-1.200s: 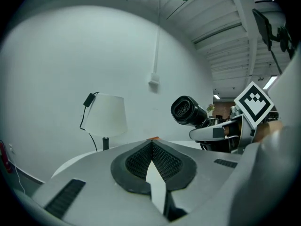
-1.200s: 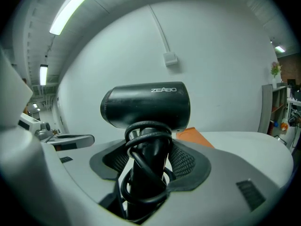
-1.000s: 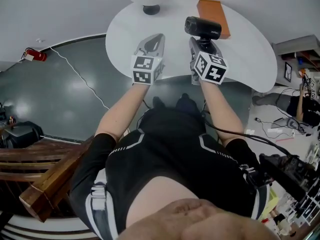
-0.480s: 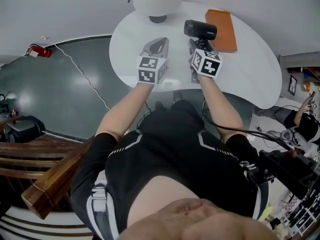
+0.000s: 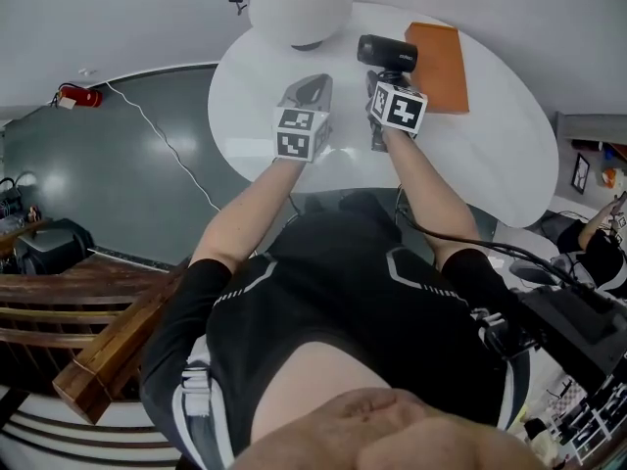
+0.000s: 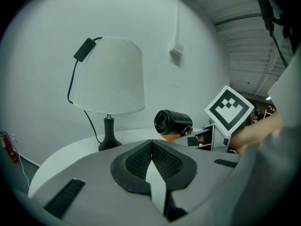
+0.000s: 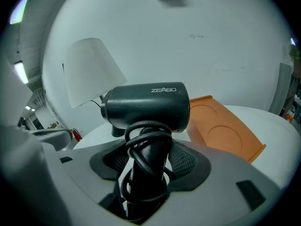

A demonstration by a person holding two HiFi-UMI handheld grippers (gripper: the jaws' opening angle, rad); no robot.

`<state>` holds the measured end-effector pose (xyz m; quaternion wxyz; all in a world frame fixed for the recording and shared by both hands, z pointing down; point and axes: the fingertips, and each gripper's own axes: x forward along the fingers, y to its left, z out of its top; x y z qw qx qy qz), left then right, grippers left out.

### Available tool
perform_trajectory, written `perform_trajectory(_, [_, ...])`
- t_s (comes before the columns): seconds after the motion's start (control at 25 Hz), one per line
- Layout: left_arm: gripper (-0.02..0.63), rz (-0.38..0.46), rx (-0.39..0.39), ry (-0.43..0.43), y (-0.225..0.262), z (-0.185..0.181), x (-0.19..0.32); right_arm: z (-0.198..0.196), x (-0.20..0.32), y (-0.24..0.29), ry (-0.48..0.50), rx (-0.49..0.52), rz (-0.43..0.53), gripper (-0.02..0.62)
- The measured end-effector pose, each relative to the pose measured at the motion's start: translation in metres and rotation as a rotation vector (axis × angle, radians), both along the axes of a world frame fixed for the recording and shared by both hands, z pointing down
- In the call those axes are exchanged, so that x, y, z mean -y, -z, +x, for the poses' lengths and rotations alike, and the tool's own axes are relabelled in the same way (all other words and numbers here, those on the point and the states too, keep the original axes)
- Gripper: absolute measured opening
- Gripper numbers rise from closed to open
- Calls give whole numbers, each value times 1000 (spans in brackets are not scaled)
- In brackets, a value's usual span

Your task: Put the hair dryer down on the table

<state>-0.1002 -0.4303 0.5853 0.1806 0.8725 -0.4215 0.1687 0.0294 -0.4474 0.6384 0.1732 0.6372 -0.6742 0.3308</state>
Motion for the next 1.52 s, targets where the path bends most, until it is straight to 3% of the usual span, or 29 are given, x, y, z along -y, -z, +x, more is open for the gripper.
perform_trajectory(0.36, [32,-35,25,18,-19,7,24,8,30,-40,5,-24,-99,273])
perform_trajectory(1.0, [32,-85,61,26,-42,11,39,16,82,-84,14,-65,-187,273])
perform_trajectory(1.2, [32,-82,57,21,-38,14,38,0,94,-93,34,5,-210,273])
perform_trajectory(1.52, [32,-96,61,28,-40,9,34,18,102,-103,-5,-76,-246,273])
